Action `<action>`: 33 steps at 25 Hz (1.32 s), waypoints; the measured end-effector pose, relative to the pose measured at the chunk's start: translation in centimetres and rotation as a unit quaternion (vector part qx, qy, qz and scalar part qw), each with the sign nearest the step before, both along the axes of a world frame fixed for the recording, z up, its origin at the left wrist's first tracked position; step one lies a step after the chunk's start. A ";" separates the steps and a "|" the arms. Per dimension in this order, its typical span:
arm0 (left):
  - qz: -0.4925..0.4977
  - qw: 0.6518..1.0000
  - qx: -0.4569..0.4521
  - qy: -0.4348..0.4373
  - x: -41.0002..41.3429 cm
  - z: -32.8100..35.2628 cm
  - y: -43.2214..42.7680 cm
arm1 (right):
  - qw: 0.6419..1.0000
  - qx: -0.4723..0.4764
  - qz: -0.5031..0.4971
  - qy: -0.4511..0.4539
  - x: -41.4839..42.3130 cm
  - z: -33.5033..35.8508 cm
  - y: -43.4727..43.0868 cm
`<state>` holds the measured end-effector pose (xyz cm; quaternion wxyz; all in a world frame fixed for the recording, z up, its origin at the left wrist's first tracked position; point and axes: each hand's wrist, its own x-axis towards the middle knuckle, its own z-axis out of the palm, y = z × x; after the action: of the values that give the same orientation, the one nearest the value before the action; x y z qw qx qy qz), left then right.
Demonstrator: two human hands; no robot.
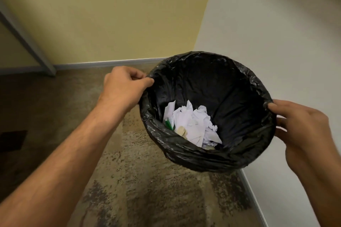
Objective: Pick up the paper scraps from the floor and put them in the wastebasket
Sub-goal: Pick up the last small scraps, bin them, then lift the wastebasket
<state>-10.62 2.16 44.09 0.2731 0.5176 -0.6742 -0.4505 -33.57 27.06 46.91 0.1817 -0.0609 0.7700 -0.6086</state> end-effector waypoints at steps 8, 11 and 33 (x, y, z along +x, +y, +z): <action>-0.038 0.996 0.077 0.018 1.8 18.6 -4.1 | 0.996 -0.023 0.058 -0.066 -1.0 15.0 -2.6; -0.024 0.995 0.091 0.014 0.8 24.9 -6.6 | 0.994 -0.024 0.077 -0.076 -2.1 19.6 -4.9; -0.071 0.972 0.215 -0.061 -21.5 17.0 -37.7 | 0.985 0.063 -0.059 -0.151 -19.6 11.9 -33.7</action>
<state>-32.15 -35.50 61.12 0.0811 0.5416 -0.6121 -0.5705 -53.15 -6.64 58.80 0.2631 0.0883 0.7731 -0.5703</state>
